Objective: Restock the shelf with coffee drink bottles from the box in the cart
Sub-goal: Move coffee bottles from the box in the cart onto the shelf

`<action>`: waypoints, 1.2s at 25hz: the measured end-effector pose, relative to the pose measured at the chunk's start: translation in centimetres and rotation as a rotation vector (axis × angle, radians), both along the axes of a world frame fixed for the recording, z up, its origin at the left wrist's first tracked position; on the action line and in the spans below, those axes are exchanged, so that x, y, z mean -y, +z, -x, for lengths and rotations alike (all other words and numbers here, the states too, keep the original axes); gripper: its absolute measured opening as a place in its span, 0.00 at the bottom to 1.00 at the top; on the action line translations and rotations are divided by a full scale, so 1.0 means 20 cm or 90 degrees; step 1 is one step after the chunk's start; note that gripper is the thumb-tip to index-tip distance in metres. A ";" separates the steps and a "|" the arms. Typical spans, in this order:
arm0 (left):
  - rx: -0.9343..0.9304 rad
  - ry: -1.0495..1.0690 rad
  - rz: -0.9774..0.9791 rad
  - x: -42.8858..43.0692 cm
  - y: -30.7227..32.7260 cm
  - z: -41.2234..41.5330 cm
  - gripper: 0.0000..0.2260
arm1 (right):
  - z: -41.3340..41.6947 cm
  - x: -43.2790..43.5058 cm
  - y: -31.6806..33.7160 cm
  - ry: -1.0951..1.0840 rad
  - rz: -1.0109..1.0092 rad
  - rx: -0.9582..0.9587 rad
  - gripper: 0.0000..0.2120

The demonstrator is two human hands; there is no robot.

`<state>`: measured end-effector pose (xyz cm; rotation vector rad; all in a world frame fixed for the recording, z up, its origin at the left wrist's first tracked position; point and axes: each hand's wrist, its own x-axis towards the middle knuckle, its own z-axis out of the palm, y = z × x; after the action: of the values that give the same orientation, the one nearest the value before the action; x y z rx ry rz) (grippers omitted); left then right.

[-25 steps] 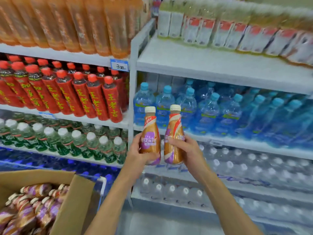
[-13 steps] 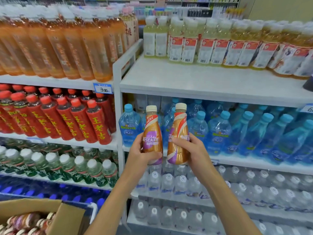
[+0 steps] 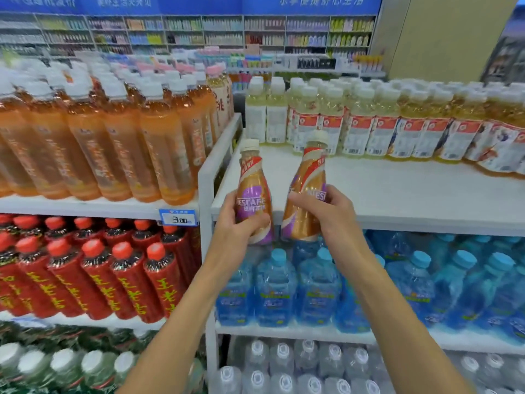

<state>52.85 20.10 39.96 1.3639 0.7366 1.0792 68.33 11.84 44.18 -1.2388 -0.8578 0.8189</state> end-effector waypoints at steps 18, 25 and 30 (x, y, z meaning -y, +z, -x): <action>-0.124 0.051 -0.152 -0.42 0.00 -0.10 0.33 | -0.06 -0.46 -0.09 -0.062 -0.053 0.198 0.25; -0.159 0.078 -0.145 -0.38 0.02 -0.06 0.37 | -0.16 -0.45 -0.13 0.053 0.004 0.228 0.39; -0.164 0.129 -0.144 -0.37 0.02 -0.06 0.33 | -0.14 -0.45 -0.14 -0.019 0.001 0.287 0.30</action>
<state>53.96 27.52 40.41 1.6699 0.9806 1.1853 71.18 20.83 41.38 -1.4604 -1.1950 0.5205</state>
